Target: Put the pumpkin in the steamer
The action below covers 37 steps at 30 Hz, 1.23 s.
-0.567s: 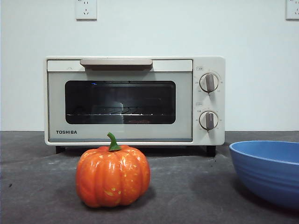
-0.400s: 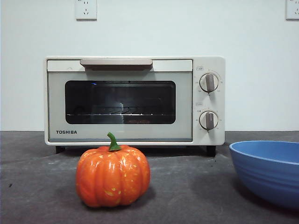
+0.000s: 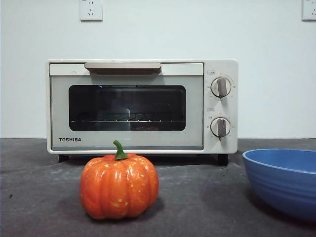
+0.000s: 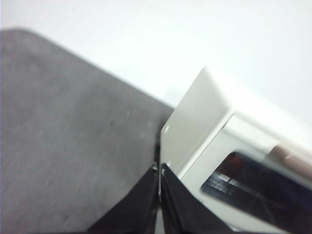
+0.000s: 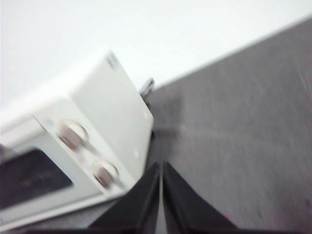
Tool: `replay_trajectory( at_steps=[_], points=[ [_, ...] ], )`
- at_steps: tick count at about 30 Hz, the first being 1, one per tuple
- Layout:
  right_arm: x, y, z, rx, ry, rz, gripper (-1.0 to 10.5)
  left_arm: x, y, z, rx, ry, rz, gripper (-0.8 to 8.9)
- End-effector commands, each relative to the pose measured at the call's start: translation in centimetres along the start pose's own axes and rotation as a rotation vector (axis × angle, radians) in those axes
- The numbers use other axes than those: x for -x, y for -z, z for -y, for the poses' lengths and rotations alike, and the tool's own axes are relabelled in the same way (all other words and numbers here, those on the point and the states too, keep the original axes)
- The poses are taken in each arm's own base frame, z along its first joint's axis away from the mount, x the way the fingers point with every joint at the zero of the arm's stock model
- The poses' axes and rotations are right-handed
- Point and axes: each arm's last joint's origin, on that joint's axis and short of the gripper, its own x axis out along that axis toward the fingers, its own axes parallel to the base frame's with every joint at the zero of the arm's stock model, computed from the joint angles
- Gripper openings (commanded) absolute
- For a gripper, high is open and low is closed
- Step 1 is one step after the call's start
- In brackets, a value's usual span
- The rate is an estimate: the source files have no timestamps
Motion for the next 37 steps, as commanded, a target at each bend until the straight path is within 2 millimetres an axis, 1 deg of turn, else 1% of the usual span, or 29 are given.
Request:
replay_trajectory(
  at_steps=[1, 6, 10, 15, 20, 24, 27, 32, 37],
  points=[
    [0.5, -1.6, -1.0, -0.004, -0.029, 0.051, 0.1, 0.4, -1.4, 0.8, 0.002, 0.009, 0.014, 0.15],
    [1.0, -4.5, -2.7, 0.032, -0.053, 0.079, 0.1, 0.6, -3.6, 2.2, -0.038, 0.033, -0.027, 0.15],
    [0.7, -6.6, -4.0, 0.091, -0.082, 0.045, 0.1, 0.2, -5.3, 3.3, -0.087, 0.076, -0.084, 0.15],
    [-0.5, -9.0, -5.4, 0.172, -0.127, -0.094, 0.1, -0.9, -7.3, 4.7, -0.157, 0.137, -0.217, 0.15],
    [-2.1, -10.5, -6.3, 0.236, -0.189, -0.280, 0.1, -2.2, -8.8, 5.8, -0.205, 0.228, -0.372, 0.15],
    [-3.4, -11.0, -6.7, 0.302, -0.243, -0.431, 0.1, -3.2, -9.4, 6.5, -0.224, 0.311, -0.490, 0.15],
    [-4.3, -11.0, -7.0, 0.322, -0.263, -0.535, 0.1, -3.8, -9.5, 6.8, -0.248, 0.327, -0.572, 0.15],
    [-5.2, -10.3, -7.6, 0.350, -0.325, -0.682, 0.1, -4.3, -9.1, 7.2, -0.284, 0.378, -0.692, 0.15],
    [-5.6, -9.4, -8.0, 0.359, -0.362, -0.754, 0.1, -4.2, -8.7, 7.5, -0.288, 0.403, -0.724, 0.15]
  ],
)
